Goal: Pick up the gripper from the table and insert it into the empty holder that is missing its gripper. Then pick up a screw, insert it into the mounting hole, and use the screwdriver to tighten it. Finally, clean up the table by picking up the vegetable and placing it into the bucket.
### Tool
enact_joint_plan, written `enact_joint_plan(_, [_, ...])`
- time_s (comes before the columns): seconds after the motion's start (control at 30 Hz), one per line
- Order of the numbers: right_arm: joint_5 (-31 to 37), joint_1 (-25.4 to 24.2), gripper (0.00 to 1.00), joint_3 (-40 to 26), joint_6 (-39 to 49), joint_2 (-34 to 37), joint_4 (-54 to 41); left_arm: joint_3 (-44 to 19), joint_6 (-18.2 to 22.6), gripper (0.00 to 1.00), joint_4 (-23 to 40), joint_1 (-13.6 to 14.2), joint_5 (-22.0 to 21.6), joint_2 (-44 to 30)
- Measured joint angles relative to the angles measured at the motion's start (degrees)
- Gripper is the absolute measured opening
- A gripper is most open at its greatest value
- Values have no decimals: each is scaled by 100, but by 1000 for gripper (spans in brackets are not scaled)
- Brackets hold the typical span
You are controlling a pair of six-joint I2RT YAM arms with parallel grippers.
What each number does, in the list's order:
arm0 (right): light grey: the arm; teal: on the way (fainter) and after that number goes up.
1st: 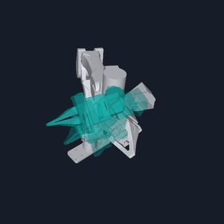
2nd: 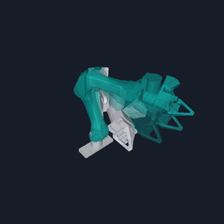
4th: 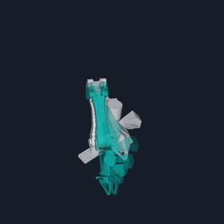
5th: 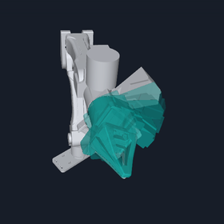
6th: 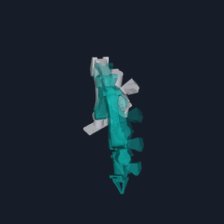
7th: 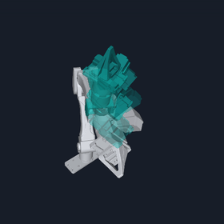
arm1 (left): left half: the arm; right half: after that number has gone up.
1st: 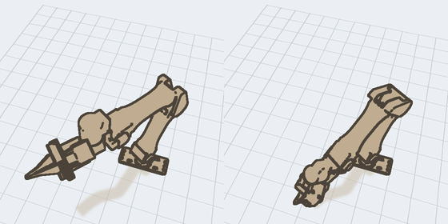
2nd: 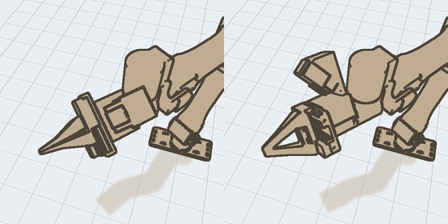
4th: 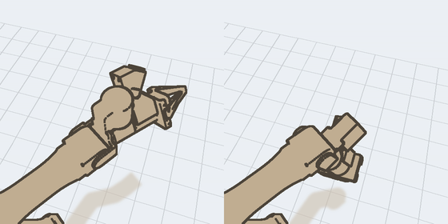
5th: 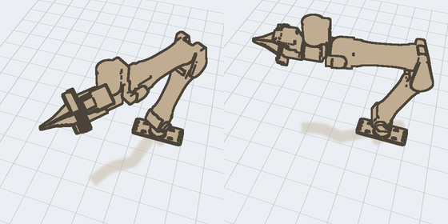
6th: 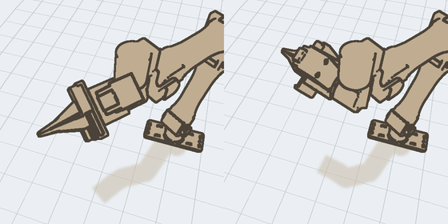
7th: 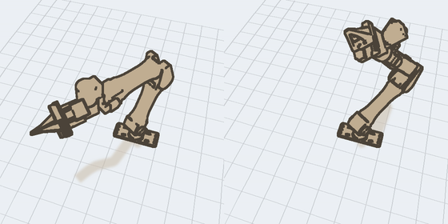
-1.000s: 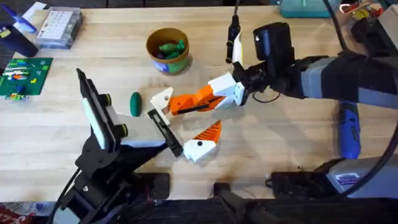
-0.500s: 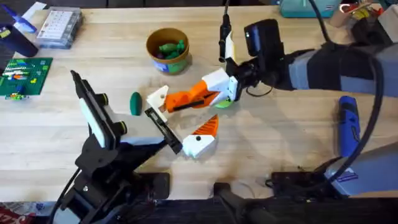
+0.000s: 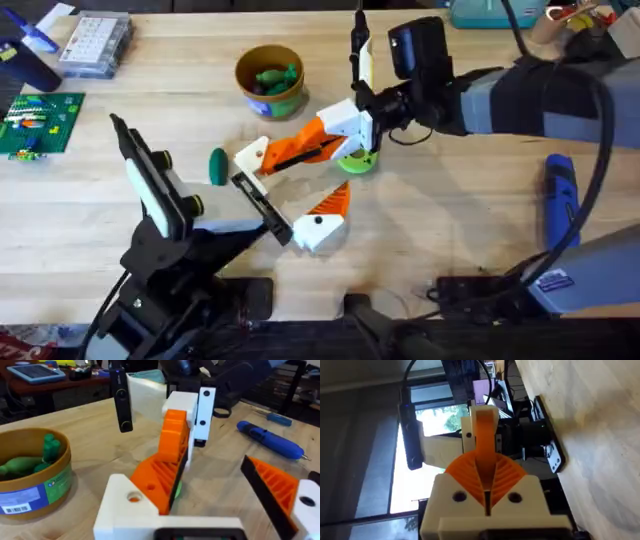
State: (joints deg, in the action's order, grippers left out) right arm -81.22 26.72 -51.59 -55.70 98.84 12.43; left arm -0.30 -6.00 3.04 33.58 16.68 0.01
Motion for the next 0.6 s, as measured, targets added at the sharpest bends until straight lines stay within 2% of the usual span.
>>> enact_joint_plan(0.27, [47, 3, 20, -274, -98, 280, -1, 0, -4, 992, 18, -11, -43, -2])
enact_joint_plan(0.6, [163, 154, 20, -493, -131, 442, 2, 2, -9, 992, 34, -50, -303, 0])
